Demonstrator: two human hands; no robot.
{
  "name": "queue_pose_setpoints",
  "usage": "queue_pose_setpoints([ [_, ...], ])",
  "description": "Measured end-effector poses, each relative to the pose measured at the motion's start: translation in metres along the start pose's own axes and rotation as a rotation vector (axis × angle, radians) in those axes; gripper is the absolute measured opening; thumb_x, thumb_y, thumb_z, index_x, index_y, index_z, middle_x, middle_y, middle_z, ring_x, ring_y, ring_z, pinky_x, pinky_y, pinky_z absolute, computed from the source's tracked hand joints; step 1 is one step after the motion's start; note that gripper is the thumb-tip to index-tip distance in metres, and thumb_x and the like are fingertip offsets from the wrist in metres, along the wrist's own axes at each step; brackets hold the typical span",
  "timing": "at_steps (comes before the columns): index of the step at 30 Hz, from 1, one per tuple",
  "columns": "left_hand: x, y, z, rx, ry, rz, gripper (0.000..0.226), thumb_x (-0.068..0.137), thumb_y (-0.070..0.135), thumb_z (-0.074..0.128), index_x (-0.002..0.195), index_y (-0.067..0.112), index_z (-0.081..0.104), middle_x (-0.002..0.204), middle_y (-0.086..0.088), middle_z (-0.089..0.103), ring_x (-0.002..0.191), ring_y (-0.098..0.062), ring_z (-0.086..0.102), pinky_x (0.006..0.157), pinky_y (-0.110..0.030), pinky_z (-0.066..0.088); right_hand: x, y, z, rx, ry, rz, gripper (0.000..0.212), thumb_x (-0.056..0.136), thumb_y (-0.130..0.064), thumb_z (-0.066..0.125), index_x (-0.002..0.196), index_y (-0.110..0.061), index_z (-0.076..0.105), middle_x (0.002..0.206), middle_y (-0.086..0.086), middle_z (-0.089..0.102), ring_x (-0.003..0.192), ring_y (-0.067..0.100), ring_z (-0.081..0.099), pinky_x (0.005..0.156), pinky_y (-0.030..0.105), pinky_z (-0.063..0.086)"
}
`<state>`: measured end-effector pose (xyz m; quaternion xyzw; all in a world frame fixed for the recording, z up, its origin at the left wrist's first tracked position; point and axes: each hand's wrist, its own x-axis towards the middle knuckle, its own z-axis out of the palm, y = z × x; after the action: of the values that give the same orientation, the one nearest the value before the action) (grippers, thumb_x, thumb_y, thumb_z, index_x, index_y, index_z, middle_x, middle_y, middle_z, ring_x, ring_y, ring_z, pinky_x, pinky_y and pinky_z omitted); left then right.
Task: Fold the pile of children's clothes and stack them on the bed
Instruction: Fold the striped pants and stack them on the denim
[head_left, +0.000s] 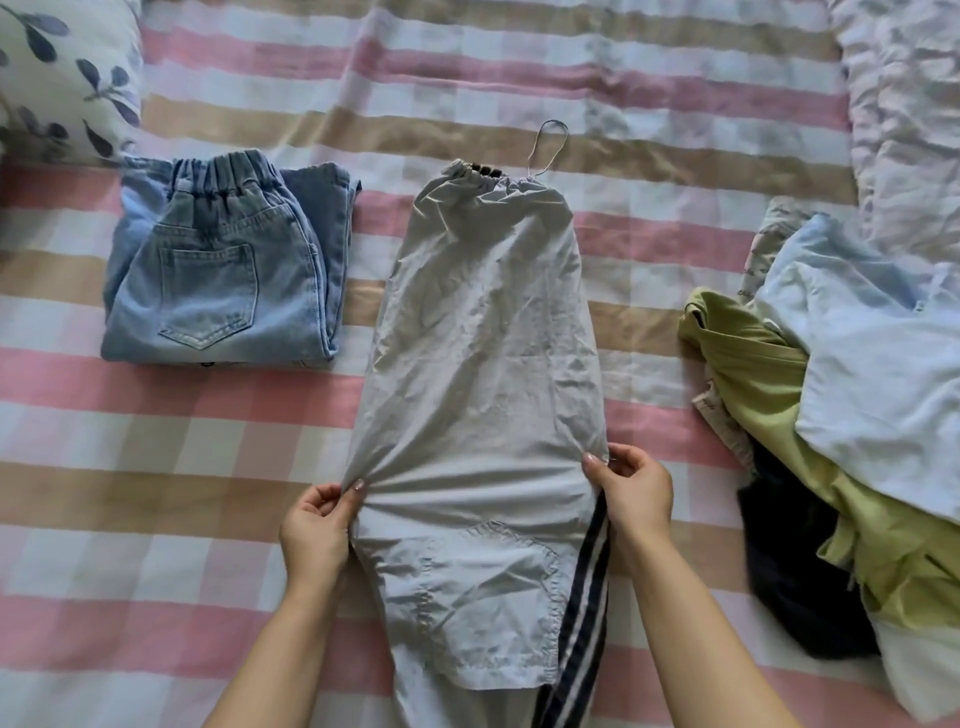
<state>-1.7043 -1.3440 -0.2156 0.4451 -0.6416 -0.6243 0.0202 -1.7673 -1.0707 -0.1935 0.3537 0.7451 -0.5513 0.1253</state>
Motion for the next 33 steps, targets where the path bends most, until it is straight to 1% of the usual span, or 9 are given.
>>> queue_pose_setpoints([
  [4,-0.008,-0.004,-0.001,0.066,-0.006,-0.064,0.018,0.081,-0.002,0.065,0.069,0.007,0.055,0.050,0.003,0.064,0.047,-0.004,0.058,0.047,-0.013,0.047,-0.008,0.012,-0.005,-0.106,0.055,-0.038,0.012,0.078,-0.009,0.072,0.086,-0.015,0.064,0.085,0.006,0.069,0.081,0.021,0.065,0.078,0.036,0.053],
  [8,-0.004,0.015,0.007,0.410,0.077,0.160,0.014,0.078,0.009,0.071,0.081,0.011,0.058,0.075,-0.003,0.063,0.072,-0.019,0.057,0.064,-0.024,0.041,0.001,0.001,-0.007,-0.288,0.012,-0.155,0.026,0.082,-0.023,0.069,0.105,-0.012,0.062,0.093,0.001,0.065,0.086,0.017,0.060,0.076,0.028,0.045],
  [12,0.027,0.054,0.037,0.457,-0.050,0.317,0.021,0.083,0.014,0.068,0.101,0.009,0.060,0.090,0.002,0.062,0.082,-0.014,0.057,0.074,-0.024,0.040,0.035,-0.040,0.004,-0.292,-0.018,-0.294,0.033,0.086,-0.022,0.065,0.114,-0.008,0.059,0.105,0.005,0.064,0.098,0.018,0.060,0.085,0.028,0.045],
  [16,0.070,0.090,0.076,0.447,-0.170,0.397,0.029,0.084,0.017,0.067,0.110,0.005,0.060,0.100,-0.004,0.063,0.091,-0.014,0.058,0.080,-0.023,0.042,0.082,-0.080,0.033,-0.313,-0.058,-0.315,0.037,0.088,-0.025,0.061,0.119,-0.006,0.058,0.115,0.008,0.064,0.106,0.022,0.058,0.091,0.034,0.046],
  [19,0.092,0.109,0.104,0.445,-0.204,0.469,0.033,0.082,0.019,0.070,0.110,0.008,0.057,0.094,0.001,0.060,0.083,-0.010,0.056,0.073,-0.014,0.041,0.108,-0.100,0.052,-0.224,-0.025,-0.255,0.037,0.086,-0.025,0.063,0.117,-0.005,0.060,0.115,0.011,0.064,0.107,0.026,0.059,0.094,0.039,0.047],
  [23,0.113,0.123,0.127,0.354,-0.185,0.483,0.009,0.082,0.003,0.065,0.084,0.008,0.058,0.074,0.000,0.058,0.069,-0.013,0.053,0.064,-0.018,0.042,0.123,-0.110,0.059,-0.214,-0.036,-0.203,0.029,0.077,-0.017,0.070,0.104,-0.006,0.067,0.102,0.011,0.069,0.093,0.026,0.065,0.085,0.039,0.052],
  [26,0.122,0.124,0.131,0.272,-0.082,0.440,0.018,0.083,-0.003,0.061,0.075,0.011,0.053,0.065,0.003,0.053,0.063,-0.012,0.049,0.054,-0.010,0.037,0.124,-0.111,0.055,-0.208,0.041,-0.286,0.020,0.073,-0.015,0.072,0.092,-0.012,0.068,0.087,0.006,0.071,0.080,0.022,0.065,0.072,0.032,0.051],
  [30,0.129,0.129,0.140,0.358,-0.104,0.293,0.012,0.082,0.001,0.063,0.090,0.005,0.056,0.084,-0.008,0.059,0.081,-0.020,0.055,0.067,-0.022,0.042,0.130,-0.109,0.061,-0.273,0.004,-0.247,0.028,0.076,-0.015,0.069,0.103,-0.010,0.064,0.095,0.006,0.068,0.086,0.022,0.062,0.072,0.026,0.043],
  [33,0.141,0.147,0.151,0.369,-0.186,0.291,0.037,0.080,0.011,0.070,0.111,0.000,0.053,0.099,-0.008,0.059,0.091,-0.019,0.057,0.082,-0.030,0.048,0.143,-0.126,0.065,-0.235,0.026,-0.329,0.031,0.081,-0.023,0.067,0.108,-0.009,0.061,0.093,-0.001,0.062,0.087,0.016,0.058,0.075,0.026,0.041],
])
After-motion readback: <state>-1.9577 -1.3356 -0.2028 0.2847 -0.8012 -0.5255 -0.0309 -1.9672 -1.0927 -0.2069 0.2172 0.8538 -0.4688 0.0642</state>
